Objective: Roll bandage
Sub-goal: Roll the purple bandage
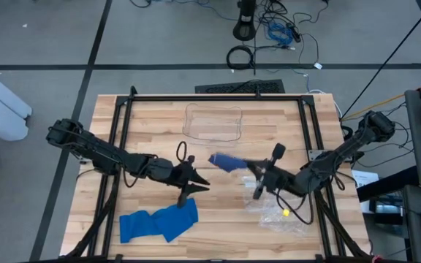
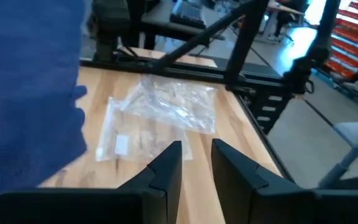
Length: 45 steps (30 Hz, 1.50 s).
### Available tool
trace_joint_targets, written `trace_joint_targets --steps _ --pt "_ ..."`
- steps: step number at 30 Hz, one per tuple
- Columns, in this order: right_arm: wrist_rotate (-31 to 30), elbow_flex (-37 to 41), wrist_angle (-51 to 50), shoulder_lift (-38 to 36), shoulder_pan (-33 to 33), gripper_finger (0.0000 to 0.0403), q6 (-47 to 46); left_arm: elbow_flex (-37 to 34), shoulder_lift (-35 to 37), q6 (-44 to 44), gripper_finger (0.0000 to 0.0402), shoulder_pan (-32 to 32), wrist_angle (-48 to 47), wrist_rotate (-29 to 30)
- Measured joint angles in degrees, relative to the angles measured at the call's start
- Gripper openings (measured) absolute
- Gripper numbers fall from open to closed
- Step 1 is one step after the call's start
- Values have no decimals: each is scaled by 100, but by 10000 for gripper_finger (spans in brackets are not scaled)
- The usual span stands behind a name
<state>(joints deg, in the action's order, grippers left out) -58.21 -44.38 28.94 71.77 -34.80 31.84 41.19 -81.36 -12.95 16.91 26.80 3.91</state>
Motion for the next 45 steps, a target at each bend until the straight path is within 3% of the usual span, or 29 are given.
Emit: trace_joint_targets --steps 4,8,16,22,28,38,45 --pt "965 0 -358 0 -68 0 -75 0 0 -22 92 -9 166 605" --pt "1015 0 -851 0 -13 0 -385 0 0 82 92 3 214 595" --pt "1106 0 -1268 -57 329 0 -1685 0 0 1143 92 177 529 748" --pt "2049 0 -1781 -518 688 0 -3124 0 0 1650 85 376 549 1404" --pt "2313 0 -2157 -664 903 0 -3997 0 0 1648 84 413 746 1470" --pt "3653 0 -2241 -632 1329 0 -5416 0 0 1756 84 413 855 1468" --pt "4075 0 -2060 -494 1416 0 -5698 0 0 1830 83 413 864 1722"
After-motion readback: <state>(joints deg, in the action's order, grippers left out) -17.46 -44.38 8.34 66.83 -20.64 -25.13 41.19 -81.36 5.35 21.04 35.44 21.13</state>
